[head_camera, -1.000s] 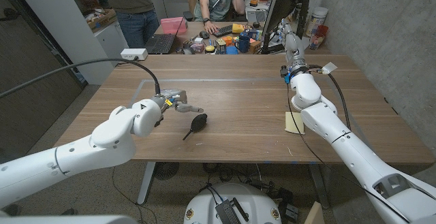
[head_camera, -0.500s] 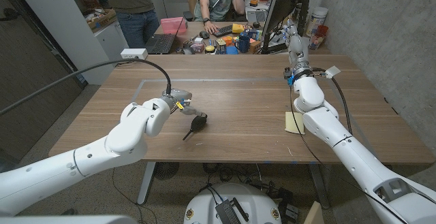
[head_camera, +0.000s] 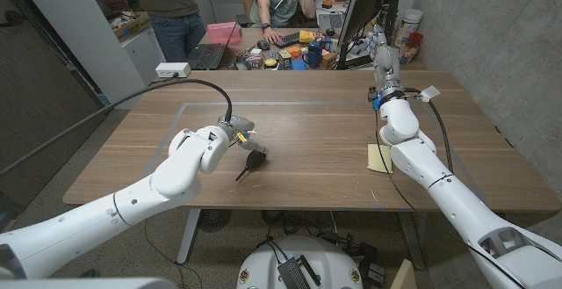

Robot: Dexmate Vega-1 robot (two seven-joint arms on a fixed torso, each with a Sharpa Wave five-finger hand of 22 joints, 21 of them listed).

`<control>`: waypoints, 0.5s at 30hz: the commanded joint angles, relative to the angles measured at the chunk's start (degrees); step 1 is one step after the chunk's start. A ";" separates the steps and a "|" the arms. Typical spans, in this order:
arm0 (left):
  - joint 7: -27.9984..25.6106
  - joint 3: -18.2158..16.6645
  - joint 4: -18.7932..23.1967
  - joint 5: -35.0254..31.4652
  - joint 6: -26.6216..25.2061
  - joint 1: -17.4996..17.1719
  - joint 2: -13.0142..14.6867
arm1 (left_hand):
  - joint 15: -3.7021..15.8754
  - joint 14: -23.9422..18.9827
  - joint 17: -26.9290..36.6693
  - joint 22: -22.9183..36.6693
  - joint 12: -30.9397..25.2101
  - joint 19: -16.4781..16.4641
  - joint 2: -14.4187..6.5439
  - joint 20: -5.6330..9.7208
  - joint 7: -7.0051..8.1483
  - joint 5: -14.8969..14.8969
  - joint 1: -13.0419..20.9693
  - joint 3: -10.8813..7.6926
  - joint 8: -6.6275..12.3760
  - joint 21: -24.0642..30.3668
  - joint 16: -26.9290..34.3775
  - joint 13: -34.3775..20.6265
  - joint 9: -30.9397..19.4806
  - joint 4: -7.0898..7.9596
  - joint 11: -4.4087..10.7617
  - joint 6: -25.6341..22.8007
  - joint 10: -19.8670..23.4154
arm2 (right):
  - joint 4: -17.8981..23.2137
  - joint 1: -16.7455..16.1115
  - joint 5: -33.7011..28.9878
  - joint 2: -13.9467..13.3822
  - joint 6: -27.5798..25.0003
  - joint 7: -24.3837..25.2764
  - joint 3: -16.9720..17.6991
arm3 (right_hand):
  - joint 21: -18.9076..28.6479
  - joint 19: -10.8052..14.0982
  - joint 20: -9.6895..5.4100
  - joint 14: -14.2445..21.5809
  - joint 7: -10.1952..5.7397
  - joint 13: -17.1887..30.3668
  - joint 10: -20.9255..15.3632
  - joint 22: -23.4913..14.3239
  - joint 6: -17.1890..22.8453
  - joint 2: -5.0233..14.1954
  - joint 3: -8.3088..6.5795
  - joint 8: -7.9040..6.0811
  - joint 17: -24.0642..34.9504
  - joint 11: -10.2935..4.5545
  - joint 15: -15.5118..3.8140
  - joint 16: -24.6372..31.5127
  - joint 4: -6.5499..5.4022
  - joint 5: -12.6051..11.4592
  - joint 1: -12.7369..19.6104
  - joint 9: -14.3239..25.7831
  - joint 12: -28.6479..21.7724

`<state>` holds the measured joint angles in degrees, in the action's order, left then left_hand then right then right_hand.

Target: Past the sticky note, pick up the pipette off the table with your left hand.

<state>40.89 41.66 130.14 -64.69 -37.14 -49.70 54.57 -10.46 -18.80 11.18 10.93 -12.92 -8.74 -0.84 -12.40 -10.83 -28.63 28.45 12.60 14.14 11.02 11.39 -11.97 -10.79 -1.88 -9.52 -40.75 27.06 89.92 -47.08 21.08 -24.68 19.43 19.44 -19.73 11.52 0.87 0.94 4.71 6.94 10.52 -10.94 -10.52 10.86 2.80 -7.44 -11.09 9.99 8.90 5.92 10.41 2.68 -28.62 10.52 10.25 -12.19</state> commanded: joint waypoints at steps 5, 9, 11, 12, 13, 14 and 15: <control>4.64 -3.09 -1.51 -2.09 3.27 -2.75 -4.57 | -0.16 0.26 0.15 0.03 0.20 0.44 0.01 -0.11 -1.00 -0.38 -0.51 0.44 -0.20 -0.13 -0.19 -0.19 -0.23 0.13 0.23 -0.04 -0.18 | -1.49 1.23 0.30 0.46 -0.18 0.10 0.15 | -0.03 0.02 0.41 -0.36 -0.11 0.13 0.00 -0.14 0.11 -0.22 0.18 0.04 0.13 -0.02 0.14 -0.12 0.02 -0.26 -0.09 0.21 0.07; 5.32 -3.45 -1.63 -2.14 3.48 -3.34 -4.77 | -0.20 0.24 0.14 0.03 0.13 0.57 -0.03 -0.11 -0.98 -0.44 -0.52 0.49 -0.23 -0.10 -0.14 -0.19 -0.24 0.16 0.20 -0.15 -0.01 | -1.60 1.38 0.02 0.49 0.09 0.23 0.10 | -0.02 0.01 0.43 -0.40 -0.07 0.12 0.00 -0.14 0.12 -0.23 0.21 0.04 0.13 -0.02 0.12 -0.13 0.03 -0.28 -0.10 0.21 0.07; 5.98 -3.38 -1.58 -2.91 3.20 -3.60 -4.95 | -0.19 0.23 0.13 0.04 0.16 0.62 -0.05 -0.11 -0.98 -0.46 -0.53 0.51 -0.24 -0.09 -0.13 -0.19 -0.24 0.17 0.23 -0.21 -0.08 | -1.50 1.13 0.10 0.55 0.15 0.53 0.27 | -0.02 0.01 0.47 -0.41 -0.12 0.12 0.00 -0.14 0.10 -0.23 0.23 0.05 0.13 -0.02 0.16 -0.13 0.03 -0.29 -0.11 0.21 0.07; 6.47 -3.23 -1.59 -3.52 3.02 -3.65 -5.12 | -0.17 0.24 0.13 0.04 0.15 0.64 -0.06 -0.11 -0.98 -0.47 -0.53 0.52 -0.24 -0.08 -0.13 -0.19 -0.25 0.17 0.22 -0.23 -0.04 | -1.58 0.96 0.09 0.57 0.37 0.65 0.35 | -0.02 0.01 0.44 -0.42 -0.11 0.12 0.00 -0.14 0.11 -0.24 0.24 0.06 0.13 -0.02 0.15 -0.13 0.03 -0.29 -0.11 0.21 0.07; 6.77 -3.18 -1.59 -3.68 3.26 -3.68 -5.13 | -0.24 0.24 0.13 0.04 0.14 0.67 -0.07 -0.11 -0.98 -0.48 -0.54 0.53 -0.24 -0.07 -0.12 -0.19 -0.25 0.18 0.21 -0.26 -0.01 | -1.77 0.79 0.05 0.54 0.76 0.63 0.43 | -0.02 0.00 0.46 -0.43 -0.12 0.12 0.01 -0.14 0.11 -0.24 0.26 0.06 0.13 -0.02 0.14 -0.13 0.03 -0.30 -0.12 0.21 0.07; 7.26 -2.95 -1.67 -4.56 2.97 -3.73 -5.44 | -0.25 0.25 0.13 0.04 0.14 0.69 -0.08 -0.11 -0.97 -0.49 -0.54 0.54 -0.24 -0.06 -0.11 -0.18 -0.25 0.18 0.21 -0.30 -0.01 | -1.92 0.56 0.20 0.58 1.06 0.67 0.57 | -0.03 -0.02 0.49 -0.43 -0.12 0.12 0.00 -0.14 0.11 -0.23 0.26 0.06 0.13 -0.02 0.16 -0.13 0.03 -0.31 -0.12 0.21 0.07; 8.34 -2.37 -1.87 -5.99 2.71 -3.59 -5.87 | -0.27 0.25 0.13 0.04 0.15 0.71 -0.09 -0.11 -0.97 -0.50 -0.54 0.55 -0.24 -0.06 -0.11 -0.18 -0.26 0.18 0.20 -0.33 -0.03 | -2.35 0.10 0.56 0.77 1.80 0.79 0.89 | -0.03 -0.03 0.53 -0.42 -0.20 0.12 0.00 -0.14 0.09 -0.23 0.28 0.07 0.12 -0.02 0.12 -0.12 0.03 -0.32 -0.12 0.21 0.07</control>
<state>45.41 39.03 128.73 -67.03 -34.30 -52.26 50.50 -10.67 -18.60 11.19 10.94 -12.92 -8.25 -0.87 -12.49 -10.83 -28.89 28.42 12.82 14.14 11.02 11.39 -11.98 -10.79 -1.66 -9.51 -40.75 27.07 88.59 -46.15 21.28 -24.26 19.62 19.57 -19.58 11.52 0.87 0.93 4.71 6.95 10.53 -10.94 -10.52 10.85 2.80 -7.44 -11.09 9.99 8.90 5.92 10.41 2.68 -28.59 10.52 10.25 -12.19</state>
